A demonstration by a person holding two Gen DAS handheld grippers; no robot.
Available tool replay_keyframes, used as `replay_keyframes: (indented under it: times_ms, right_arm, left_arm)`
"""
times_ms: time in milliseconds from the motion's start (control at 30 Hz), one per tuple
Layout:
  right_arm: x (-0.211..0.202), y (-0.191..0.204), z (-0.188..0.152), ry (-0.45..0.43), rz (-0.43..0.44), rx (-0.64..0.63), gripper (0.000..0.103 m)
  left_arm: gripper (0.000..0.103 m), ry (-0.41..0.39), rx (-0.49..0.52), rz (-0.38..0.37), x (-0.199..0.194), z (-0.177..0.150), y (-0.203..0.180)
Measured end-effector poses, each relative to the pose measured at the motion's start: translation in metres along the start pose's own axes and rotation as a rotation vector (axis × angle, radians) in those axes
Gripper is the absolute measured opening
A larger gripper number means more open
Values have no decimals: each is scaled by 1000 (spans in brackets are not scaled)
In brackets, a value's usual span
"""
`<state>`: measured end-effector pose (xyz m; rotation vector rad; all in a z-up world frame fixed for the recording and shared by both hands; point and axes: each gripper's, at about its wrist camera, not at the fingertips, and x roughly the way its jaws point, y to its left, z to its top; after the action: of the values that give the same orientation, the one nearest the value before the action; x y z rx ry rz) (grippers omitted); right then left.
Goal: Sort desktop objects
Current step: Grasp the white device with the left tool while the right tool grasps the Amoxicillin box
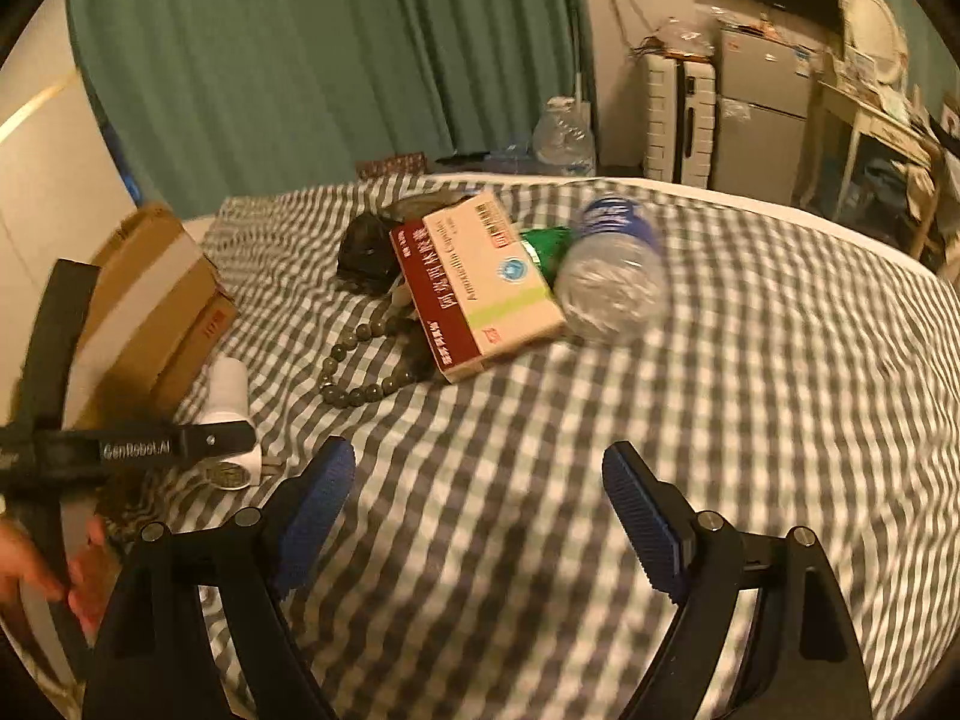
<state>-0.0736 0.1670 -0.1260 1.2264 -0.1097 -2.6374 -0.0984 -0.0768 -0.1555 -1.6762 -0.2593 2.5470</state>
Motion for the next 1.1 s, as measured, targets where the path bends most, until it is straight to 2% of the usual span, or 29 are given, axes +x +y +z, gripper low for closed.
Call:
replay_keyframes:
  times_ms: [133, 300, 533, 633, 700, 800, 967, 1100]
  right_arm:
    - [31, 0, 12, 38, -33, -21, 85]
    - [52, 0, 34, 11, -48, -48, 85]
    - [98, 3, 54, 80, -32, -86, 87]
    - [109, 7, 55, 108, -53, -87, 87]
    - [105, 10, 54, 108, -65, -93, 83]
    - [91, 7, 45, 118, -47, -10, 81]
    - [49, 13, 21, 111, -45, 44, 80]
    - [20, 17, 2, 144, -29, 80, 79]
  left_arm:
    - [52, -82, 82, 55, -11, 11, -8]
    - [52, -139, 108, 138, -12, 23, 3]
    - [52, -120, 84, 113, -1, 27, 15]
    - [52, -115, 86, 115, 4, 27, 14]
    - [52, -117, 83, 107, 2, 27, 10]
    - [52, -128, 93, 88, -1, 26, 6]
    - [52, -193, 174, 95, -17, 21, -16]
    - [52, -208, 218, 73, -31, 12, -34]
